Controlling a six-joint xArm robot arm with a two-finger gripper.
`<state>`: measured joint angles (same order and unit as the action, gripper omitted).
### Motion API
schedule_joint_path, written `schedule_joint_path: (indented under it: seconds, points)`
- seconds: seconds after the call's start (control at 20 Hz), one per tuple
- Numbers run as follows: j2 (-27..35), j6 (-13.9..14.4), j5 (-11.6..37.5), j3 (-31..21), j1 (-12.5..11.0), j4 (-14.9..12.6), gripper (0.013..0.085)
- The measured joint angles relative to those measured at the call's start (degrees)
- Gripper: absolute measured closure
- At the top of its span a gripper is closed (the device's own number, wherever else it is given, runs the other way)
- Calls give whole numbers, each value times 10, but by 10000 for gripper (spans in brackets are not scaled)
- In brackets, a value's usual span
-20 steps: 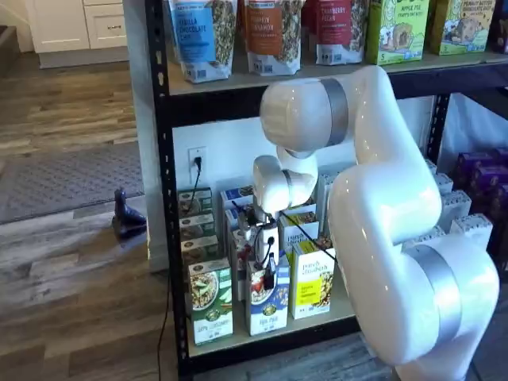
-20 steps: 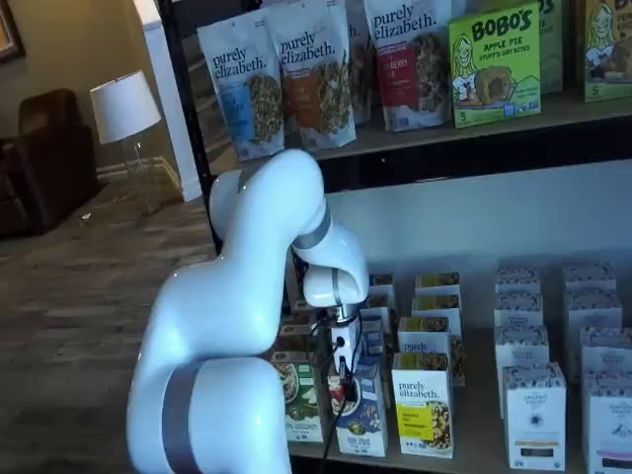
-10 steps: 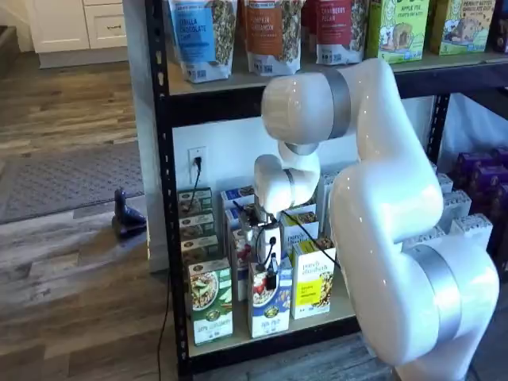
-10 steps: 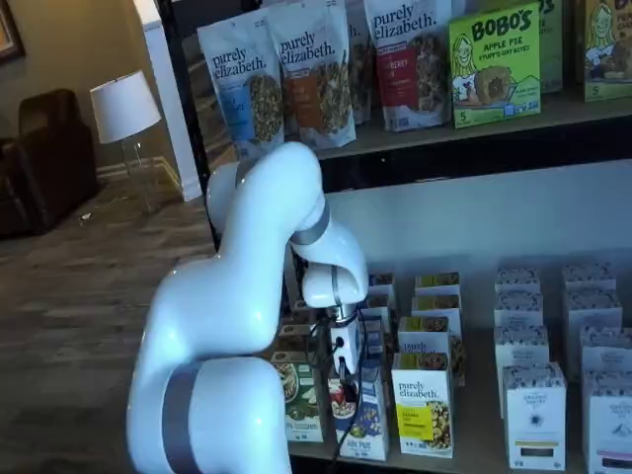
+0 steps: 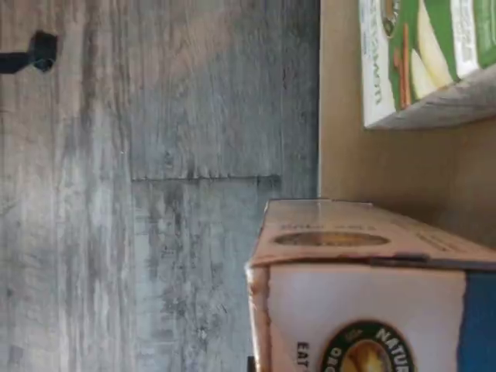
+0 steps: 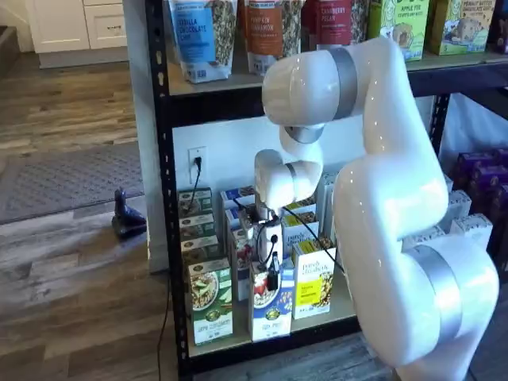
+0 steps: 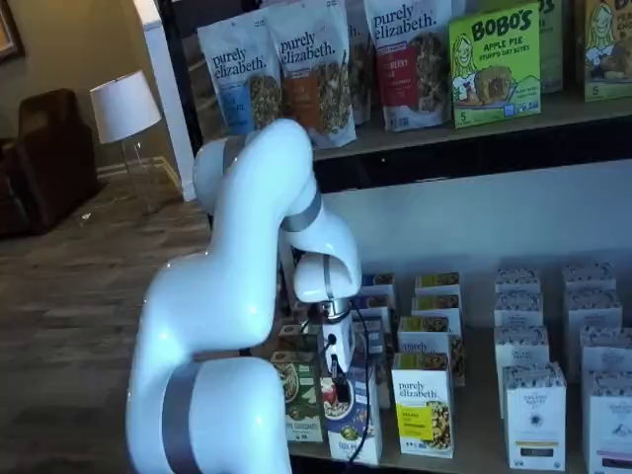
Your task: Pick up the blue and white box that is on the bottom shelf, the second box from the left
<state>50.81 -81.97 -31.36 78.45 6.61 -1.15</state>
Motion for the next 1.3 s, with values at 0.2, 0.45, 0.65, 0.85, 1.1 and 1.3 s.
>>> schedule_joint_path:
  seconds: [0.2, 0.45, 0.65, 0.85, 1.1, 1.3]
  points:
    - [-40, 10, 6, -47, 6, -5, 450]
    - [-90, 15, 6, -100, 13, -2, 450]
    - [-144, 19, 15, -161, 21, 1, 450]
    - [-197, 21, 23, -218, 29, 9, 450]
    - [-263, 34, 32, -283, 41, 8, 450]
    - [-317, 42, 30, -327, 47, 5, 450]
